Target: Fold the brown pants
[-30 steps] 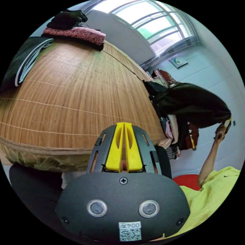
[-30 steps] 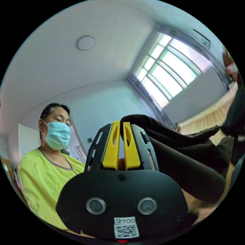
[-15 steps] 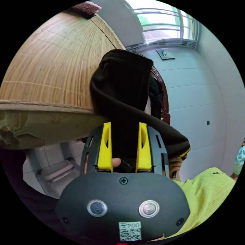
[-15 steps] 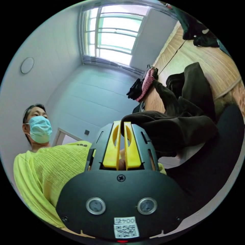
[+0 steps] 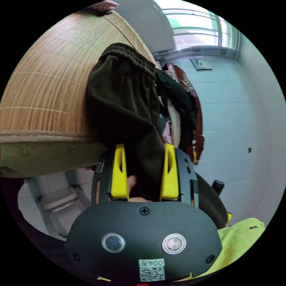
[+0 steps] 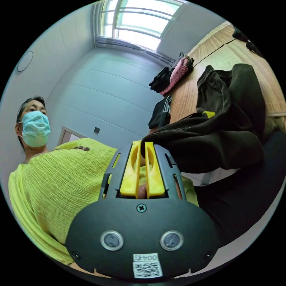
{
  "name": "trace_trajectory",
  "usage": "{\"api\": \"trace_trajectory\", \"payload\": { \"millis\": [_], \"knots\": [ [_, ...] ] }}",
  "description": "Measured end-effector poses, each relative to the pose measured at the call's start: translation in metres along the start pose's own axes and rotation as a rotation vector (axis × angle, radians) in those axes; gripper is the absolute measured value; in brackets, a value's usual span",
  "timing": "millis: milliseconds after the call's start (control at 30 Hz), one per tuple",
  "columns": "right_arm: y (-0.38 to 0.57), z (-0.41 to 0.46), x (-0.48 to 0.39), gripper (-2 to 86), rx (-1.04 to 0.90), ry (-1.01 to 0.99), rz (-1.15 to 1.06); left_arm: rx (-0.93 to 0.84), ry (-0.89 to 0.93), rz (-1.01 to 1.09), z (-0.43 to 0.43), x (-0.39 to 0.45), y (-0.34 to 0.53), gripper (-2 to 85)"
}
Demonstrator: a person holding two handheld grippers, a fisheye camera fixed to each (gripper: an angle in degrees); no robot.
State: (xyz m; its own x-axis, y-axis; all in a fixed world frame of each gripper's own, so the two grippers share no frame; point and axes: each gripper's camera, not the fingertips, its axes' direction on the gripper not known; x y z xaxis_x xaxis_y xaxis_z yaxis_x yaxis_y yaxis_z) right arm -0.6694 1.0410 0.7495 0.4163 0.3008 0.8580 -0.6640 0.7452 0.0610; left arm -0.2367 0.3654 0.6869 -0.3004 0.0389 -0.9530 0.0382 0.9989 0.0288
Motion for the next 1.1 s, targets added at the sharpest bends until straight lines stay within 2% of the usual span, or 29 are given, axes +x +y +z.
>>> {"api": "trace_trajectory", "payload": {
  "millis": [67,233,333,400,433,633,867,967,1000,1100],
  "knots": [
    [-0.006,0.002,-0.001,4.1,-0.01,0.052,-0.007,-0.004,-0.041,0.005,-0.001,-0.002,0.001,6.3],
    [-0.039,-0.011,-0.011,7.8,-0.048,0.225,-0.111,0.07,0.076,0.018,-0.019,-0.004,0.01,2.7],
    [-0.068,-0.036,-0.006,12.1,0.098,0.299,-0.13,0.082,0.162,0.054,-0.028,0.008,0.009,2.4],
    [-0.101,-0.048,0.019,18.0,0.247,0.363,-0.039,0.06,0.178,0.087,-0.027,0.016,0.008,2.3],
    [-0.111,-0.046,0.027,18.7,0.248,0.373,-0.021,0.042,0.182,0.107,-0.024,0.022,0.008,2.2],
    [-0.218,0.016,0.102,20.3,0.09,0.436,0.048,0.033,0.196,0.094,-0.012,0.031,0.012,1.9],
    [-0.324,0.11,0.152,18.8,-0.208,0.683,-0.012,0.023,0.166,0.105,-0.007,0.046,0.005,1.8],
    [-0.344,0.14,0.16,14.2,-0.316,0.653,-0.001,0.022,0.165,0.103,-0.004,0.051,0.003,1.7],
    [-0.347,0.151,0.159,9.4,-0.354,0.71,-0.014,0.022,0.164,0.102,-0.003,0.052,0.002,1.7],
    [-0.338,0.157,0.129,6.7,-0.323,0.821,-0.159,0.008,0.168,0.115,0.001,0.058,-0.001,1.4]
  ]
}}
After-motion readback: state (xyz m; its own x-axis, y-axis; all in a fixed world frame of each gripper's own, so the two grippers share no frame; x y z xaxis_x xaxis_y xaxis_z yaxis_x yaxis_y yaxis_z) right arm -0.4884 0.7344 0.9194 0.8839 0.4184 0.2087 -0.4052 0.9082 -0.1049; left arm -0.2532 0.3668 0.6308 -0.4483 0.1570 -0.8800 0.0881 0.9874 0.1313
